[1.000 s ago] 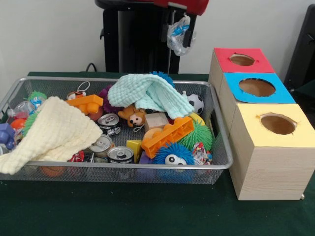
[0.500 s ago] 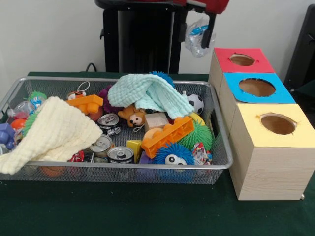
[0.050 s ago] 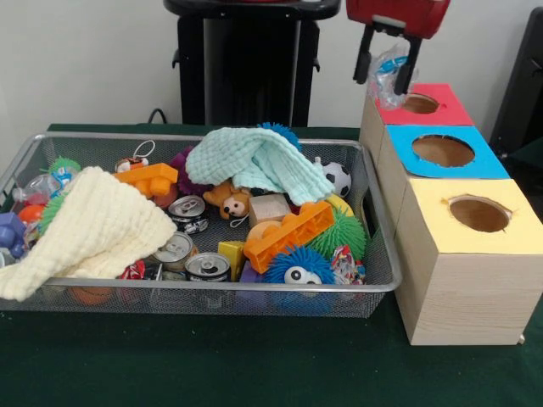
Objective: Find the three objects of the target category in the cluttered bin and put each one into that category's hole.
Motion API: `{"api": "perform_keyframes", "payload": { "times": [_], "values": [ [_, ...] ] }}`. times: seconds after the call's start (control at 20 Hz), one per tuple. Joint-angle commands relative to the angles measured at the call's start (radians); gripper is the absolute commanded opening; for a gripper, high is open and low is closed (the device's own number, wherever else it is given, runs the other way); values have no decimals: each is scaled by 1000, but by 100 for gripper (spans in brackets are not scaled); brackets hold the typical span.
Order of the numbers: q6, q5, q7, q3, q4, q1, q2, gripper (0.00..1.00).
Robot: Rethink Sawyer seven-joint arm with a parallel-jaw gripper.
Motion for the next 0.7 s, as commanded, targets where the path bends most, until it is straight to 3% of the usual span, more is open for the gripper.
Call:
{"api": "perform_keyframes", "payload": {
  "times": [0.05, 0.7],
  "values": [
    [-102, 53, 297, 9, -40, 22, 108, 0],
    [-173, 98, 306, 10, -92, 55, 190, 0]
  ]
}}
